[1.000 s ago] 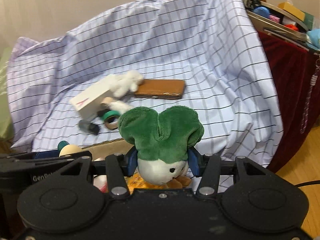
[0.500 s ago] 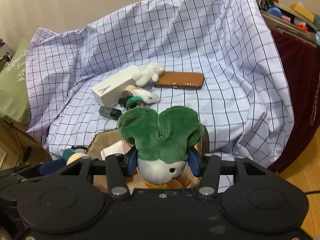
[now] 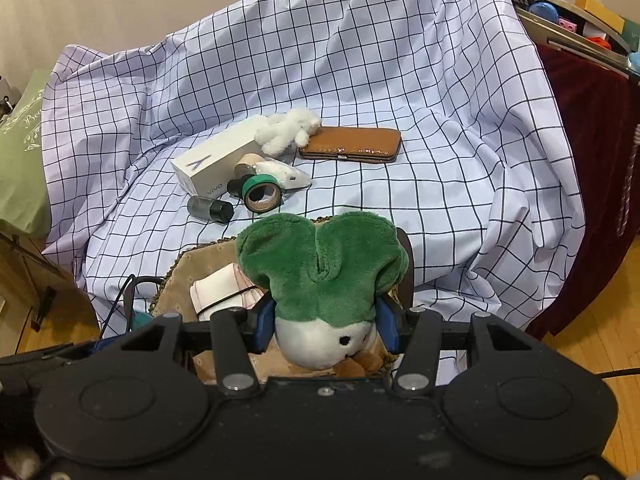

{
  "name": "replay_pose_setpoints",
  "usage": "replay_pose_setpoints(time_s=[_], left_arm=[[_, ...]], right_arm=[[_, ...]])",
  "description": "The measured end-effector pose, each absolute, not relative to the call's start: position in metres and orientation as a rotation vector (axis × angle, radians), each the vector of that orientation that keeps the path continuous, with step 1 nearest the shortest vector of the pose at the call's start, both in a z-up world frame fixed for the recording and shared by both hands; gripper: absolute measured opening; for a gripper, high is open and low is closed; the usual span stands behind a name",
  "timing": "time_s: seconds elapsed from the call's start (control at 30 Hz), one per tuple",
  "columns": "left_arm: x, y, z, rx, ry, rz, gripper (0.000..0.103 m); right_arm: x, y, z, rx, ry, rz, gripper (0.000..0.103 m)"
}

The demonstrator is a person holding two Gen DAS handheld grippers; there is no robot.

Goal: Organize soft objects
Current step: 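Open the left tool over the basket while the right tool lowers and releases the plush toy inside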

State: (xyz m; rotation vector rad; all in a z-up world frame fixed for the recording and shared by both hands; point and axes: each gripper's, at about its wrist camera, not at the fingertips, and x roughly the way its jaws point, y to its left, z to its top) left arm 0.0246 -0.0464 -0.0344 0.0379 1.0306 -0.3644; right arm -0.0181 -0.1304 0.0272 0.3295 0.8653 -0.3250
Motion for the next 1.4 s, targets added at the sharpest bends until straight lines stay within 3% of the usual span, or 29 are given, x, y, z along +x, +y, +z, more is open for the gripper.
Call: replay_pose_setpoints(time_s=[0.1, 0.2, 0.23, 0.6, 0.7, 1.03, 1.4], left_arm=[[0.024, -0.046, -0.035, 0.04, 1.032, -0.36, 0.057], [0.024, -0.045, -0.034, 0.024, 1.03, -0.358, 0.077], [0.023, -0.044, -0.034, 0.023, 1.025, -0.356, 0.078], [0.02, -0.04, -0.036, 0.035, 1.037, -0.331, 0.079], [0.017, -0.04, -0.032, 0.051, 1.014, -0.315, 0.088], [0.017, -0.032, -0.029, 0.041, 0.989, -0.281, 0.09], [0.017, -0.031, -0.028, 0.035, 0.979, -0.269, 0.095]], right_arm=[[-0.018, -0.131, 0.026, 0.334, 0.867, -0.328, 0.05], [-0.017, -0.131, 0.026, 0.336, 0.868, -0.325, 0.05], [-0.017, -0.131, 0.026, 0.336, 0.868, -0.324, 0.05], [-0.014, -0.128, 0.021, 0.344, 0.889, -0.307, 0.051], [-0.013, -0.129, 0.02, 0.348, 0.893, -0.304, 0.051], [-0.013, -0.129, 0.022, 0.348, 0.876, -0.285, 0.052], [-0.014, -0.132, 0.021, 0.348, 0.885, -0.304, 0.063]])
